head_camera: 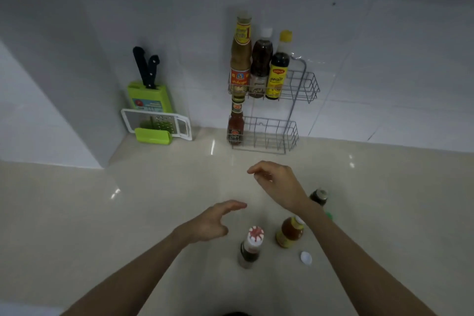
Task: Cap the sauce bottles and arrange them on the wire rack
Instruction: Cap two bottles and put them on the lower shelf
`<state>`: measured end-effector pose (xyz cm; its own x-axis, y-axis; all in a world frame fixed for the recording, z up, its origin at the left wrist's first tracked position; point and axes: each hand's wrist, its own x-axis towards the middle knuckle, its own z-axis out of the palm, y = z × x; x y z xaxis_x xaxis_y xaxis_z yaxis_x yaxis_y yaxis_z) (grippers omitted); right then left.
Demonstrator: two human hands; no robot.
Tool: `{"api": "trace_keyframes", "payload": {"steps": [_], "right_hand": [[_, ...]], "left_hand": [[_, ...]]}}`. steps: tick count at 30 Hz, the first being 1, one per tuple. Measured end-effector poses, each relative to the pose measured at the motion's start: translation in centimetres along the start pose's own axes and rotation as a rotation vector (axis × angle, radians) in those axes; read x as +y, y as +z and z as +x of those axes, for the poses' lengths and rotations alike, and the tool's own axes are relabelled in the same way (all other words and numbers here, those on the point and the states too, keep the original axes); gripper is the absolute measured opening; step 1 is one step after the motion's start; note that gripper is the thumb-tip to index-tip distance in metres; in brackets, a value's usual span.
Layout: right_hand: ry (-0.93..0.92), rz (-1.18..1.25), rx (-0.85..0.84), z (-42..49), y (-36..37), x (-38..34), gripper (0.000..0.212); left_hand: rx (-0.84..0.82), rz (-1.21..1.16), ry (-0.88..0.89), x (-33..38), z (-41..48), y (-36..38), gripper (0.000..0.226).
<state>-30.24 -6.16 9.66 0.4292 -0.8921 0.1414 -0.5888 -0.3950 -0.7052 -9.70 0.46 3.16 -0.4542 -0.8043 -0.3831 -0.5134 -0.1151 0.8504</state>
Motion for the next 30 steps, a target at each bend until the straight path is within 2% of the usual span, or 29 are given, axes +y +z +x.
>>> {"api": "trace_keyframes", "payload": {"steps": [2,4,8,9,11,13,17,21,23,25,28,30], "right_hand": [[-0.04,0.022,-0.055,-2.2,0.2,-0.9,0.013],[-0.072,0.009,-0.094,-4.2,0.1,-2.0,0.012],[-0.11,-0.281,-0.218,-7.6,-0.1,-3.2,0.04],[-0.137,-0.366,-0.237,-8.0,0.0,-3.2,0.045],[-0.192,-0.444,-0.244,-8.4,0.0,-3.2,0.046],[-0.227,-0.429,-0.253,-8.3,-0.2,-3.4,0.039],[-0.229,-0.292,-0.346,-6.4,-3.0,-4.4,0.027],[-0.238,-0.208,-0.419,-3.5,-7.0,-6.9,0.019],[-0.249,-0.217,-0.407,-2.4,-8.3,-8.1,0.019],[-0.278,-0.271,-0.352,-1.6,-8.9,-9.1,0.024],[-0.39,-0.494,-0.266,-0.9,-8.5,-9.9,0.036],[-0.46,-0.613,-0.226,-0.5,-8.3,-10.2,0.041]], "left_hand": [[-0.042,0.011,0.011,-0.5,-1.4,2.8,0.084],[0.028,-0.014,0.044,-0.4,-1.9,5.5,0.08],[0.179,-0.145,0.058,0.7,-2.0,9.1,0.038],[0.209,-0.182,0.07,1.0,-2.0,9.5,0.031],[0.283,-0.229,0.078,1.5,-2.1,10.0,0.032],[0.323,-0.231,0.08,1.5,-2.4,9.8,0.035],[0.326,-0.278,0.092,2.7,-2.5,8.3,0.018],[0.182,-0.413,0.088,6.5,-3.2,5.3,0.018],[0.132,-0.436,0.12,7.8,-3.4,4.2,0.015],[0.184,-0.451,0.136,8.9,-3.3,3.7,0.012],[0.276,-0.406,0.129,9.9,-3.3,3.4,0.011],[0.236,-0.397,0.134,10.3,-3.5,2.9,0.011]]}}
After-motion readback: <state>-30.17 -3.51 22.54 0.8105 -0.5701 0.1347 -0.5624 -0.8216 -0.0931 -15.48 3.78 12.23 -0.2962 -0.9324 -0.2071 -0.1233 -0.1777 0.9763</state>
